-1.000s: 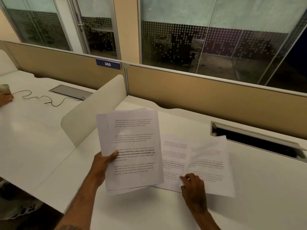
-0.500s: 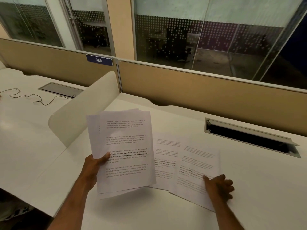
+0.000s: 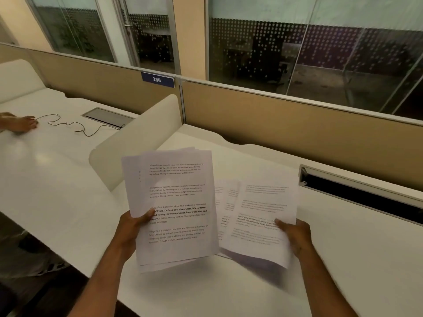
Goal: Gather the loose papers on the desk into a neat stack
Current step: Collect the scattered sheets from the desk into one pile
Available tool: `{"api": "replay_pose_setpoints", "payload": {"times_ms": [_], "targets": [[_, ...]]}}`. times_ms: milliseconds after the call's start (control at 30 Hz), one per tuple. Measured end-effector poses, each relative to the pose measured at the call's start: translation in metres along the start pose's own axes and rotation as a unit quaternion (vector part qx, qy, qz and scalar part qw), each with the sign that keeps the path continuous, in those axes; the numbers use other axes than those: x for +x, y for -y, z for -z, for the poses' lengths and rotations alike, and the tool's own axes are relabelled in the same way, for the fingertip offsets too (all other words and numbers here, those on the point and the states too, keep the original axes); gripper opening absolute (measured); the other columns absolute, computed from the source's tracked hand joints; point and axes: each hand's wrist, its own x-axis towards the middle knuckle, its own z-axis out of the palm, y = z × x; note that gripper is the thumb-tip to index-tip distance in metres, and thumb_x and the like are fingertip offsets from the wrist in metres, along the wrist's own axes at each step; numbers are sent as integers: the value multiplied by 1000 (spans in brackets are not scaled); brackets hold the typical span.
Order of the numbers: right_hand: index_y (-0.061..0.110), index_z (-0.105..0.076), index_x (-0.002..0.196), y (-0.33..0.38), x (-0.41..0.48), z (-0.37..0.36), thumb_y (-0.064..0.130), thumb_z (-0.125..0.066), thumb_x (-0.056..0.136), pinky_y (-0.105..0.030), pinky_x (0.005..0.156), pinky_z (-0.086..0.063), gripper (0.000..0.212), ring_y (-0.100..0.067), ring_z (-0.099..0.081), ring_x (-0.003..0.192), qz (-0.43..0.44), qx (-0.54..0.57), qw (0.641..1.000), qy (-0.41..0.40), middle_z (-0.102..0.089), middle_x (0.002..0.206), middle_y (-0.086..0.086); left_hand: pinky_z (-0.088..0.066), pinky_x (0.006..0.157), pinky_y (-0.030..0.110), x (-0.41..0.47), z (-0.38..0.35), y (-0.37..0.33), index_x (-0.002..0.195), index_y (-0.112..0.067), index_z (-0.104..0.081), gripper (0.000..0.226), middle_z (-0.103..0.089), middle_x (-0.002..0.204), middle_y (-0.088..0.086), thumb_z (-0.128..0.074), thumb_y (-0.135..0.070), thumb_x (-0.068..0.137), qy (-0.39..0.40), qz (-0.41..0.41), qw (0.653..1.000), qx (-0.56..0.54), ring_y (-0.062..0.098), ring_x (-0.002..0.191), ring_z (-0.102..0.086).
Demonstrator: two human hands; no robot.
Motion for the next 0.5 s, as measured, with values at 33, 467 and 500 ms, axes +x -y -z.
{"api": "replay_pose_setpoints", "payload": {"times_ms": [33, 467, 500], "targets": [[-7, -70, 119, 0, 0, -10, 7, -85, 77, -51, 99, -55, 46, -40, -71, 104, 2, -34, 999, -6, -73, 115, -24, -65, 75, 46, -2, 5, 0, 124, -4, -68, 42, -79, 113, 19, -74, -15, 84, -6, 3, 1000, 1, 37, 96, -78], [-6, -52, 131, -6, 5, -76, 15, -89, 70, -54, 101, -51, 74, -42, -62, 115, -131, -290, 946, -67, -63, 127, -25, -57, 93, 64, 18, 57, -17, 126, -2, -66, 49, -77, 116, 24, -76, -18, 81, -8, 15, 999, 28, 47, 104, -74], [-8, -58, 126, -6, 6, -74, 13, -89, 70, -53, 98, -54, 68, -40, -65, 108, -137, -276, 950, -58, -67, 120, -24, -59, 91, 62, 20, 58, -17, 126, -3, -67, 51, -78, 115, 23, -77, -20, 79, -2, 15, 999, 29, 46, 102, -75]]}}
